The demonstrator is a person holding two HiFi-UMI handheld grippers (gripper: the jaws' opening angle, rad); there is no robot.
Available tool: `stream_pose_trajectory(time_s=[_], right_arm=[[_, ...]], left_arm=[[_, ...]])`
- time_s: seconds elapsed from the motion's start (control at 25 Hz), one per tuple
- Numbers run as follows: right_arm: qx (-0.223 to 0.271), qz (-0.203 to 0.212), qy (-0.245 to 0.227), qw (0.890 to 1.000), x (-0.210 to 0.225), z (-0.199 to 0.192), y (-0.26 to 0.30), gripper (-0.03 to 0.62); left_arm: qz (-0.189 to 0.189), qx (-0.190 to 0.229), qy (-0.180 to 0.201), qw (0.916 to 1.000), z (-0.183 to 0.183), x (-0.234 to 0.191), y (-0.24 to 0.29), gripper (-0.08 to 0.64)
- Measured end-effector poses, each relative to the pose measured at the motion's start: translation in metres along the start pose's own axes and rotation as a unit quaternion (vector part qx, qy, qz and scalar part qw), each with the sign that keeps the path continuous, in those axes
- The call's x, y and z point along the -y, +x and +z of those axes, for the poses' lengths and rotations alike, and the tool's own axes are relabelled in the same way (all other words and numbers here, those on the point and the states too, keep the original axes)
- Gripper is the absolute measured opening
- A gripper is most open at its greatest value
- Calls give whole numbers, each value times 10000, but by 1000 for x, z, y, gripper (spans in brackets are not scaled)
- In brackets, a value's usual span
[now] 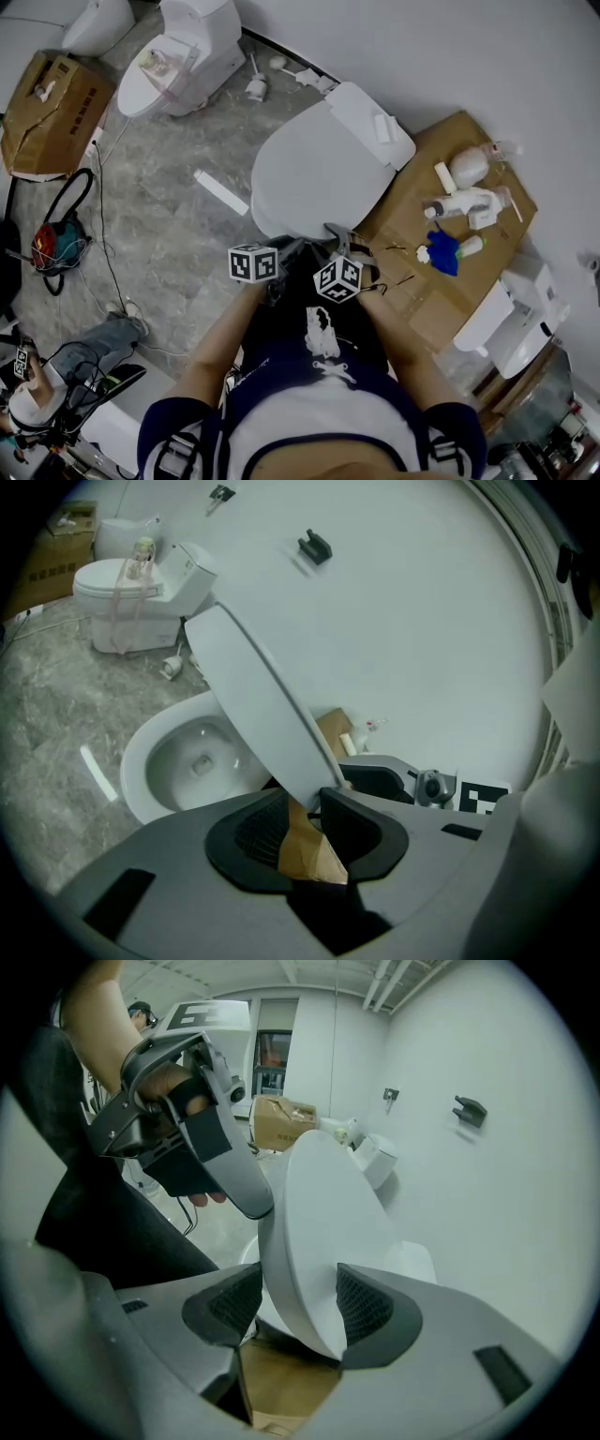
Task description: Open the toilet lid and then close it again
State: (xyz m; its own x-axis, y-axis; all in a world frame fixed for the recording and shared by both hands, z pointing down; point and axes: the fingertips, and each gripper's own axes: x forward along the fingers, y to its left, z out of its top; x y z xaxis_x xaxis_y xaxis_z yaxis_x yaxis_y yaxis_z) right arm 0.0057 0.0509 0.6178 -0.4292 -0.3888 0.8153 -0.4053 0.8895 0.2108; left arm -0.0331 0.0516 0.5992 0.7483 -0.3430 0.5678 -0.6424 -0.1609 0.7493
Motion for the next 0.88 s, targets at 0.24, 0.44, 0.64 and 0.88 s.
stream_pose_trajectory(time_s=[0.24, 0.44, 0.64, 0.88], right_arm=[[-288, 215, -32, 9993, -8, -2, 4, 232], [-397, 610, 333, 9968, -12, 1, 7, 232], [-552, 659, 492, 9951, -14, 3, 10, 226], [-827, 571, 591, 9932, -22, 0, 16, 205]], left_arm=[[14, -151, -80, 9999, -6, -8, 0, 98], [-43, -390, -171, 9991, -13, -15, 0, 101], [-2, -685, -84, 9976, -15, -20, -2, 104], [12, -786, -232, 9966, -22, -30, -1, 104]])
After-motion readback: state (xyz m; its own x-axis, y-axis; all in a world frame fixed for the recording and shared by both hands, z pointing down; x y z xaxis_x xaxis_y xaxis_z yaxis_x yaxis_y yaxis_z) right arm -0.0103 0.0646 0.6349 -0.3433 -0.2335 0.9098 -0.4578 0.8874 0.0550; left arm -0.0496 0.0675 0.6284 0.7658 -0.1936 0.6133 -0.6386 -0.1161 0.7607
